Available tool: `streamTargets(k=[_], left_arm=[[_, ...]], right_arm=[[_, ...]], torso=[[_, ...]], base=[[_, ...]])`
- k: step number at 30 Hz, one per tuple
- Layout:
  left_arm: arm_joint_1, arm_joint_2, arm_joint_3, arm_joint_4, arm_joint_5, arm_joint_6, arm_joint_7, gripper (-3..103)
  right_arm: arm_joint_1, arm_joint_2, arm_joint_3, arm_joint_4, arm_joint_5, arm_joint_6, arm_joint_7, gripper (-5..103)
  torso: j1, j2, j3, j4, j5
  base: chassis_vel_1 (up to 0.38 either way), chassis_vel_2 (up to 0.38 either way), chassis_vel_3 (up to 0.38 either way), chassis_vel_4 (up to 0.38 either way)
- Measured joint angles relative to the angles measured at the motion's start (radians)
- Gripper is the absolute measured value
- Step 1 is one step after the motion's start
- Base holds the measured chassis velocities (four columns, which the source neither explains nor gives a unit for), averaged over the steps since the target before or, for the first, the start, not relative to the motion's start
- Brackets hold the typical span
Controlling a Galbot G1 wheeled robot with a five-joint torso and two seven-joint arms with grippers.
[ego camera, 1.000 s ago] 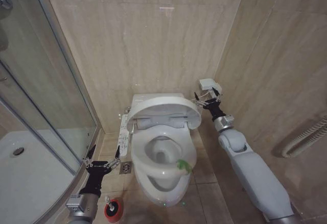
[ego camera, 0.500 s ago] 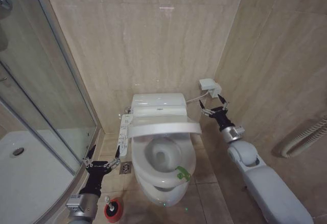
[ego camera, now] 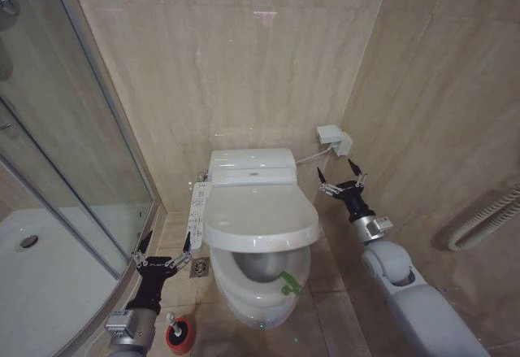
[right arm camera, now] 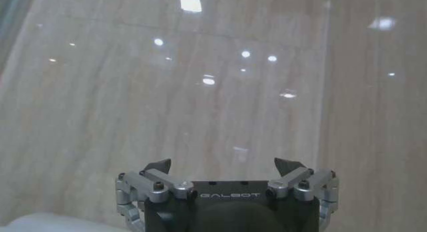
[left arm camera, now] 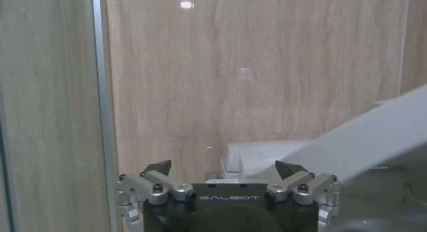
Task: Open the toilet lid, clean the toilet bowl with a toilet brush, close the toilet lid, and flush.
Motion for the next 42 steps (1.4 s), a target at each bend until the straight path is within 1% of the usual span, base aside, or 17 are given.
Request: streamTargets(k=[2, 4, 5, 8, 11, 13, 24, 42], left_arm=[[0.000, 0.000, 0.000, 0.000, 0.000, 0.000, 0.000, 100], [0.000, 0.000, 0.000, 0.000, 0.000, 0.000, 0.000, 100], [0.000, 0.000, 0.000, 0.000, 0.000, 0.000, 0.000, 100], [0.000, 0.000, 0.000, 0.000, 0.000, 0.000, 0.000, 100], [0.000, 0.000, 0.000, 0.000, 0.000, 0.000, 0.000, 100], [0.000, 0.000, 0.000, 0.000, 0.000, 0.000, 0.000, 100], [0.000, 0.000, 0.000, 0.000, 0.000, 0.000, 0.000, 100], [0.000, 0.000, 0.000, 0.000, 0.000, 0.000, 0.000, 100]], right_arm=[[0.006, 0.001, 0.000, -0.005, -0.001, 0.002, 0.009, 100], [0.038, 0.011, -0.008, -0.028, -0.006, 0.007, 0.056, 100], [0.038, 0.011, -0.008, -0.028, -0.006, 0.007, 0.056, 100], [0.064, 0.029, -0.028, -0.033, -0.023, -0.010, 0.119, 100], [0.071, 0.035, -0.029, -0.035, -0.037, -0.014, 0.131, 100], [0.070, 0.036, -0.028, -0.034, -0.044, -0.030, 0.139, 100], [0.071, 0.038, -0.030, -0.025, -0.055, -0.056, 0.150, 100], [0.067, 0.034, -0.030, -0.022, -0.043, -0.034, 0.145, 100]], torso=[[0.000, 0.000, 0.000, 0.0000, 0.0000], [0.000, 0.000, 0.000, -0.0004, -0.0001], [0.000, 0.000, 0.000, -0.0004, -0.0001], [0.000, 0.000, 0.000, 0.0002, 0.0000], [0.000, 0.000, 0.000, 0.0003, 0.0000], [0.000, 0.000, 0.000, -0.0001, -0.0001], [0.000, 0.000, 0.000, 0.0000, 0.0000], [0.000, 0.000, 0.000, -0.0001, 0.0000]], base=[[0.000, 0.000, 0.000, 0.000], [0.000, 0.000, 0.000, 0.000], [0.000, 0.000, 0.000, 0.000], [0.000, 0.000, 0.000, 0.000], [0.000, 0.000, 0.000, 0.000], [0.000, 0.000, 0.000, 0.000], [0.000, 0.000, 0.000, 0.000], [0.000, 0.000, 0.000, 0.000]])
